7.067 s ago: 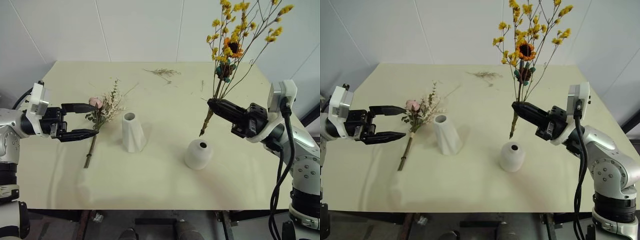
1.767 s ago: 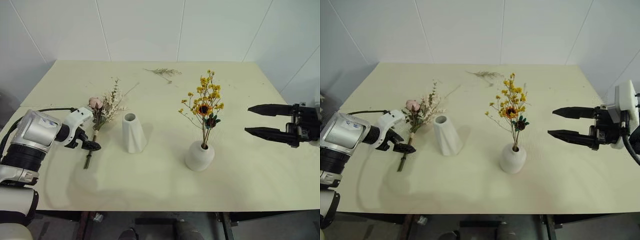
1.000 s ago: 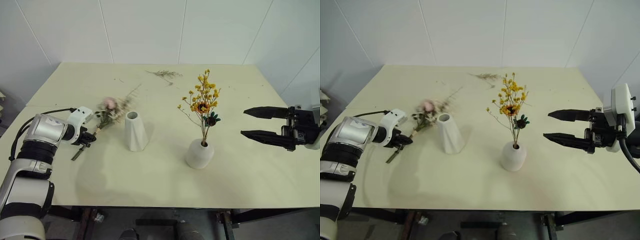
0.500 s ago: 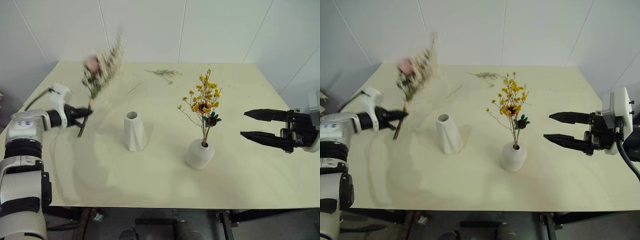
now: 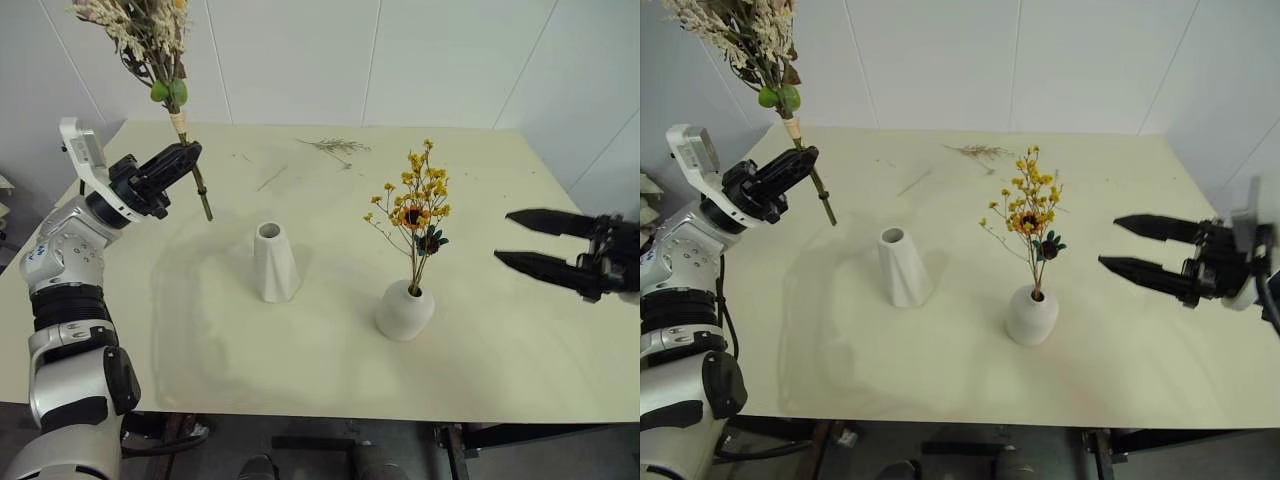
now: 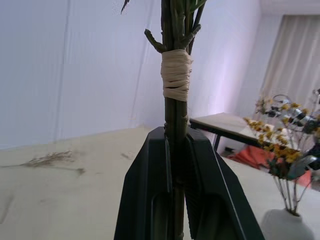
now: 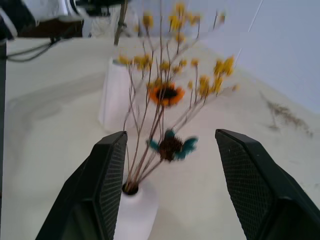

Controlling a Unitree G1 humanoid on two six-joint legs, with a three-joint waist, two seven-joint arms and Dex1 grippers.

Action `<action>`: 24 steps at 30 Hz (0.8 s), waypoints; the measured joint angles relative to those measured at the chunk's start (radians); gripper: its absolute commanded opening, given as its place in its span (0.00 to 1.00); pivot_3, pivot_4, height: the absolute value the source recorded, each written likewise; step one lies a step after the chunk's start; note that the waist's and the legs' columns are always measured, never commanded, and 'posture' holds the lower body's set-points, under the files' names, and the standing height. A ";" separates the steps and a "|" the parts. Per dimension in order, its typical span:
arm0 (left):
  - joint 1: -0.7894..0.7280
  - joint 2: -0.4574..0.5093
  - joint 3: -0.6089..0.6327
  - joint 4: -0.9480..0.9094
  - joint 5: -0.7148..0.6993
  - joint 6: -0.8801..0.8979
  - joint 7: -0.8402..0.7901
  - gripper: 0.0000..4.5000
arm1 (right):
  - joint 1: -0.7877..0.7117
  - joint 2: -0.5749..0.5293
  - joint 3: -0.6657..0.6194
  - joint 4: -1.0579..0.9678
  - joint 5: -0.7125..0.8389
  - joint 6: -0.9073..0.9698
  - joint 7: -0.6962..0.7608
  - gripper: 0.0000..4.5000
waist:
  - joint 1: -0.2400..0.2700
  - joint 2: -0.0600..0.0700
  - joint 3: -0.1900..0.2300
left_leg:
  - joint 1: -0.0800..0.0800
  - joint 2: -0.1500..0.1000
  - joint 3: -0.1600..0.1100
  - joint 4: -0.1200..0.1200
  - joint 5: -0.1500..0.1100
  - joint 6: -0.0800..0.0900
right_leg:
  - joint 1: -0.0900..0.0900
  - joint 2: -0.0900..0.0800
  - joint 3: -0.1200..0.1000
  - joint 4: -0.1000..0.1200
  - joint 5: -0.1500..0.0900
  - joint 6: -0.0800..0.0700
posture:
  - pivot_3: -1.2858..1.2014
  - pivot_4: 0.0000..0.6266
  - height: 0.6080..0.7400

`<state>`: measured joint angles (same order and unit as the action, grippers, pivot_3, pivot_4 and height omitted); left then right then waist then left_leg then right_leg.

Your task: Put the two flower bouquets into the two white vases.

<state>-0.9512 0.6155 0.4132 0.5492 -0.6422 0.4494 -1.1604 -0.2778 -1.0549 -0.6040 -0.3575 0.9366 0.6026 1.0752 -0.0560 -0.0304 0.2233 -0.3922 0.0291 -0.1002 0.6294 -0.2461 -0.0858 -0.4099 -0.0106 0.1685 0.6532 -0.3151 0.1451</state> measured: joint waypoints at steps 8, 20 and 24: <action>-0.020 -0.052 -0.015 -0.125 -0.070 0.096 0.055 0.01 | 0.010 -0.005 -0.023 -0.050 0.060 0.060 -0.024 0.70 | 0.000 0.000 0.000 | 0.000 0.000 0.000 0.000 0.000 0.000 | 0.000 0.000 0.000 -0.001 0.000 0.000 | 0.52 0.24 1.00; -0.029 -0.096 -0.045 -0.192 -0.114 0.133 0.083 0.01 | -0.101 -0.108 0.089 0.024 0.051 0.091 0.095 0.99 | -0.001 0.000 0.000 | 0.000 0.000 0.000 -0.002 0.000 0.000 | 0.000 0.000 0.000 -0.004 0.000 0.000 | 0.52 0.24 1.00; -0.022 -0.114 -0.050 -0.195 -0.116 0.131 0.083 0.01 | -0.122 -0.109 0.115 0.051 0.019 0.070 0.112 0.99 | -0.001 0.000 0.000 | 0.000 0.000 0.001 -0.002 0.000 0.000 | 0.000 0.000 0.000 -0.005 0.000 0.000 | 0.52 0.24 1.00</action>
<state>-0.9737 0.5016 0.3628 0.3546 -0.7580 0.5809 -1.0776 -0.3996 -1.1641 -0.4891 -0.3069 0.9556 0.6722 1.1867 -0.0573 -0.0307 0.2231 -0.3924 0.0293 -0.0996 0.6269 -0.2463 -0.0859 -0.4096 -0.0105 0.1687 0.6479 -0.3151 0.1451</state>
